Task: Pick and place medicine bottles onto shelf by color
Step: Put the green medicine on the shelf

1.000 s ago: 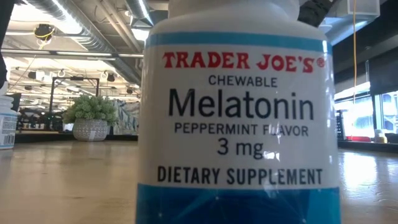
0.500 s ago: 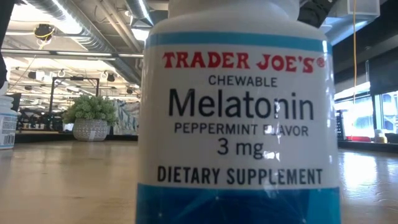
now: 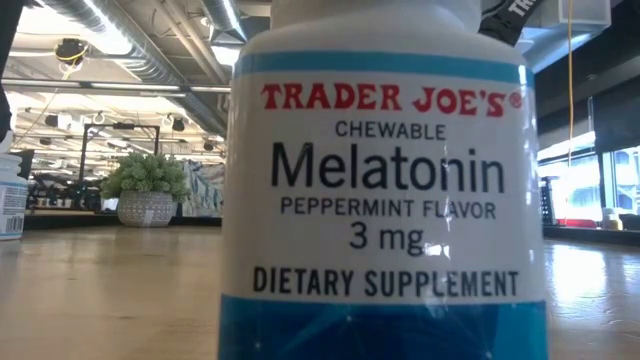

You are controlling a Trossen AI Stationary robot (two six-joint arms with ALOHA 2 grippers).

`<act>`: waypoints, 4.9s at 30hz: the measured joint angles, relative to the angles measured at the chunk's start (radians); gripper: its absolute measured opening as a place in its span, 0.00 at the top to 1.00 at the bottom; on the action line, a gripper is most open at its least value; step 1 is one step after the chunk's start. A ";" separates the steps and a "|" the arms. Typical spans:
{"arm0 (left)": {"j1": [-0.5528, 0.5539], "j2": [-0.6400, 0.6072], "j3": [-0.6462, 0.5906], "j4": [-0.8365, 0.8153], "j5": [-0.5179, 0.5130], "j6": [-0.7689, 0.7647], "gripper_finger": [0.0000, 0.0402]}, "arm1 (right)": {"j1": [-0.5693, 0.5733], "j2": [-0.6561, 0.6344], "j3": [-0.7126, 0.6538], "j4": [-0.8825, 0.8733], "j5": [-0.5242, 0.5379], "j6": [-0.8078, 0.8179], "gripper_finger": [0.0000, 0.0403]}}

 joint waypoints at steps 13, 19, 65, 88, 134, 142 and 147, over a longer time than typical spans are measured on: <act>0.000 0.000 0.000 0.000 0.000 0.023 0.31 | -0.004 0.004 0.000 0.000 -0.065 -0.001 0.49; 0.000 0.000 0.000 0.000 0.000 0.023 0.31 | -0.017 0.001 0.003 0.004 -0.116 -0.002 0.42; 0.000 0.000 0.000 -0.008 0.000 0.021 0.31 | 0.044 -0.255 0.000 -0.035 -0.006 -0.319 0.34; -0.054 -0.032 0.000 -0.099 0.000 -0.101 0.31 | 0.140 -0.300 0.001 -0.226 -0.379 -0.472 0.49; -0.087 -0.047 0.000 -0.130 -0.008 -0.134 0.31 | -0.083 -0.153 0.000 -0.186 -0.383 -0.512 0.98; -0.087 -0.047 0.000 -0.139 -0.008 -0.134 0.31 | -0.117 -0.153 0.000 -0.185 -0.378 -0.556 0.98; -0.087 -0.047 0.000 -0.148 -0.008 -0.135 0.31 | -0.111 -0.161 0.000 -0.188 -0.387 -0.556 0.98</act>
